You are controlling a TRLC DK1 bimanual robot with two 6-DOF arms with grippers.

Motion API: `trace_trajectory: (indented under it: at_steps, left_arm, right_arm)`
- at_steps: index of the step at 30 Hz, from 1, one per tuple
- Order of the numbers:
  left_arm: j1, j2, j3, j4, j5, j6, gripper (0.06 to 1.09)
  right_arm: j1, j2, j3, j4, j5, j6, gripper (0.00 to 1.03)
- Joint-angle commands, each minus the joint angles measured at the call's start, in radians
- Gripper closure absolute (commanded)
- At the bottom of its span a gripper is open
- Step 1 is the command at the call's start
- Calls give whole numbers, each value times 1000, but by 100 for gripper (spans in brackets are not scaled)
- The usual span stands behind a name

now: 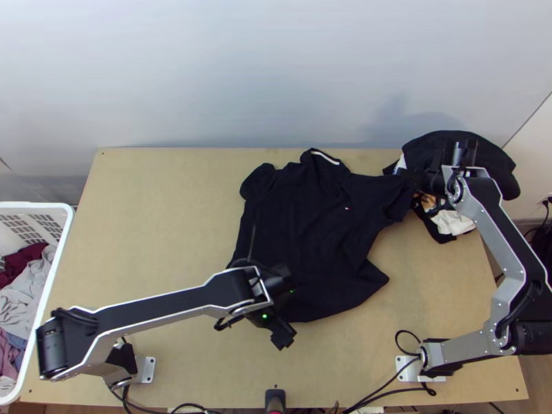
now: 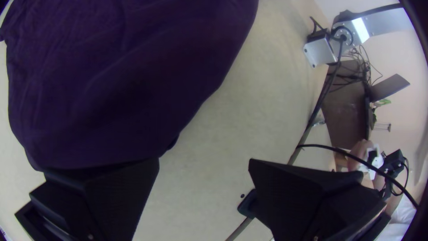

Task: Fold the t-shirt

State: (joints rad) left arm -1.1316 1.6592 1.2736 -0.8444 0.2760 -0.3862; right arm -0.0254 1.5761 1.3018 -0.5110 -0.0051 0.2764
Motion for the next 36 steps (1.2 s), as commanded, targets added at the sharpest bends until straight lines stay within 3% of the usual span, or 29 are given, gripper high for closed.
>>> trace_trajectory:
  at_steps: [1,6,13,17,19,21,24,26,36]
  left_arm:
    - [-22,74,29,50,-77,-33,11]
    - [-11,94,36,125,-196,-23,11]
    - [-22,159,35,180,-268,-17,11]
    - [-22,191,20,196,-297,-10,26]
    - [-22,198,4,203,-297,9,26]
    - [-19,198,-11,217,-302,10,44]
    - [-13,189,-46,265,-343,32,84]
    - [-10,188,-60,280,-350,63,105]
    - [167,-3,-80,257,-380,90,104]
  right_arm:
    - [-15,-25,-18,0,-18,7,100]
    - [-15,-48,-44,0,-29,10,100]
    - [-13,-74,-52,0,-32,15,100]
    - [-13,-93,-53,-1,-38,17,100]
    - [-13,-103,-56,-3,-38,18,100]
    - [-13,-113,-59,-4,-39,24,100]
    - [-10,-126,-65,-7,-39,32,100]
    - [-7,-136,-72,-11,-39,37,100]
    - [-5,-191,-79,-27,-39,56,100]
